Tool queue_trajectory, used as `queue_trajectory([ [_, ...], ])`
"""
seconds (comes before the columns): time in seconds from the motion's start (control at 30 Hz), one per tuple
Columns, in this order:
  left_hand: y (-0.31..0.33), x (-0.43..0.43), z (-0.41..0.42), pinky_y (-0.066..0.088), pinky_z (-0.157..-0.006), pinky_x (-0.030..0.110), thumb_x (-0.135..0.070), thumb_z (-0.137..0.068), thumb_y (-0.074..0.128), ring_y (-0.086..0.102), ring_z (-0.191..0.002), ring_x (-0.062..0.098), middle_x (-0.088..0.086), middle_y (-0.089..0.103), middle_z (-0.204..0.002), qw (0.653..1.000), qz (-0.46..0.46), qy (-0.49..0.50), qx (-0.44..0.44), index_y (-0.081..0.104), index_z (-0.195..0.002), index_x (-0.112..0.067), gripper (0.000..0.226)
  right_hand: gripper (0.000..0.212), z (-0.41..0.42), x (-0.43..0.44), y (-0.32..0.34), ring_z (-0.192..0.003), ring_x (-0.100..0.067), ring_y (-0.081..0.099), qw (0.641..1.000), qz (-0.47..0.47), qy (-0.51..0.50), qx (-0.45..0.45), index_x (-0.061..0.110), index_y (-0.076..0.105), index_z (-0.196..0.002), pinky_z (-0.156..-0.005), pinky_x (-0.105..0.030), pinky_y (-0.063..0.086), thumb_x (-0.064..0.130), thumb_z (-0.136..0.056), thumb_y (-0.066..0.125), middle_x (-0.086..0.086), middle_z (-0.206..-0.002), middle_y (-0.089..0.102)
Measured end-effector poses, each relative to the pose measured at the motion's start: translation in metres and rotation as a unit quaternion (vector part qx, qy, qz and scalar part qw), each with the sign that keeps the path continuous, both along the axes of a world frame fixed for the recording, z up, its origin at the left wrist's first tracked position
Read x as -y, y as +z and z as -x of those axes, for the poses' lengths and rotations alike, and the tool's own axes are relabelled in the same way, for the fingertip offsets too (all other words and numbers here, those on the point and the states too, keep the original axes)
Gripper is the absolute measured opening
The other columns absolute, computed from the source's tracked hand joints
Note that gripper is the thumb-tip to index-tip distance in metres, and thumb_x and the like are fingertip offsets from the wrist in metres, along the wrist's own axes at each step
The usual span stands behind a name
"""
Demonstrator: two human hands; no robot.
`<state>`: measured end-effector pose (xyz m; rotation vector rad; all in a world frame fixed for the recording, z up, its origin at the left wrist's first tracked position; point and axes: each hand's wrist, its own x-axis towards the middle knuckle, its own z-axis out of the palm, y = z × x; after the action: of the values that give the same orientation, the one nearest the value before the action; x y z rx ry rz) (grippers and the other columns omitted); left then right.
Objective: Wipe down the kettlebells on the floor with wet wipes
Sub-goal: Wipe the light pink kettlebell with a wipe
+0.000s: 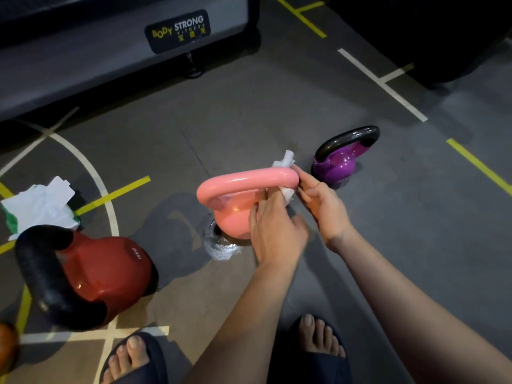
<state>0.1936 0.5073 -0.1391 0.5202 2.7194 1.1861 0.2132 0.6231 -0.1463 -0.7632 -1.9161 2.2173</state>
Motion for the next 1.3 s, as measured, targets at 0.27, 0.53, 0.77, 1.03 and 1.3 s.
queue_trajectory([
  [0.27, 0.02, -0.004, 0.003, 0.04, -0.069, 0.02, 0.013, -0.085, 0.042, 0.047, -0.071, 0.003, -0.01, 0.057, -0.078, 0.807, -0.438, 0.115, 0.38, 0.063, -0.119, -0.008, 0.045, 0.064, 0.003, -0.001, -0.006, -0.114, -0.018, 0.013, 0.999, 0.032, -0.028, -0.004, 0.046, 0.07, -0.124, -0.112, -0.049, 0.033, 0.031, -0.067, 0.047, -0.004, -0.117, 0.021],
  [0.53, 0.025, 0.002, 0.001, 0.046, -0.083, 0.023, 0.007, -0.091, 0.046, 0.056, -0.086, 0.009, -0.006, 0.063, -0.087, 0.753, -0.5, 0.144, 0.403, 0.065, -0.104, -0.015, 0.032, 0.066, 0.001, 0.002, 0.001, -0.132, -0.017, 0.053, 0.999, -0.04, -0.003, 0.013, 0.04, 0.06, -0.135, -0.119, -0.038, 0.033, 0.018, -0.076, 0.042, -0.004, -0.144, 0.06],
  [0.77, 0.004, 0.014, 0.025, 0.045, -0.102, 0.04, -0.013, -0.086, 0.059, 0.058, -0.12, 0.029, 0.008, 0.063, -0.129, 0.991, 0.074, -0.115, -0.008, 0.051, -0.137, -0.016, 0.052, 0.053, 0.0, -0.017, 0.0, -0.125, -0.011, 0.063, 0.965, -0.251, 0.076, -0.011, 0.028, 0.057, -0.143, -0.111, -0.043, 0.048, 0.02, -0.093, 0.07, 0.009, -0.132, 0.069],
  [1.03, 0.004, 0.004, 0.024, 0.04, -0.107, 0.045, -0.019, -0.099, 0.054, 0.053, -0.123, 0.036, 0.01, 0.07, -0.122, 0.999, 0.004, -0.009, 0.042, 0.064, -0.129, -0.019, 0.032, 0.047, 0.004, -0.023, -0.006, -0.119, -0.015, 0.067, 0.978, -0.201, 0.053, -0.021, 0.004, 0.063, -0.133, -0.108, -0.037, 0.05, -0.007, -0.088, 0.072, -0.007, -0.123, 0.072],
  [1.3, 0.013, -0.008, 0.006, 0.056, -0.089, 0.037, -0.012, -0.102, 0.052, 0.071, -0.099, 0.02, 0.004, 0.075, -0.103, 0.808, -0.431, 0.173, 0.362, 0.072, -0.108, -0.023, 0.024, 0.045, 0.005, -0.002, -0.027, -0.112, -0.017, 0.066, 0.997, -0.056, 0.049, -0.002, -0.007, 0.054, -0.129, -0.099, -0.025, 0.052, -0.015, -0.086, 0.069, -0.016, -0.12, 0.069],
])
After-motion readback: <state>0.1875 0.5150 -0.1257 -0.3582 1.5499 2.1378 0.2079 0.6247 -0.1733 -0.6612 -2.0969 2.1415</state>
